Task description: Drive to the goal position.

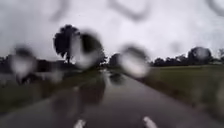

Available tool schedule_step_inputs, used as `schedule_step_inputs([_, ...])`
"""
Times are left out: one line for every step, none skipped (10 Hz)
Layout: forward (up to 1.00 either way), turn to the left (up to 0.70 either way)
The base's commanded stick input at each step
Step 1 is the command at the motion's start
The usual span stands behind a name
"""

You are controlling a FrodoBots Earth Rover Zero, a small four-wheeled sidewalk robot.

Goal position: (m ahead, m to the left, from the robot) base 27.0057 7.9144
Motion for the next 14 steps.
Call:
schedule_step_inputs([0.85, -0.34])
schedule_step_inputs([0.85, -0.27])
schedule_step_inputs([0.85, -0.08])
schedule_step_inputs([0.85, -0.01])
schedule_step_inputs([0.85, 0.0])
schedule_step_inputs([0.85, 0.0])
schedule_step_inputs([0.85, 0.0])
schedule_step_inputs([0.85, 0.0])
schedule_step_inputs([0.85, 0.0])
schedule_step_inputs([0.85, -0.01])
schedule_step_inputs([0.85, -0.07])
schedule_step_inputs([0.85, -0.34])
schedule_step_inputs([0.85, -0.34])
schedule_step_inputs([0.85, -0.18])
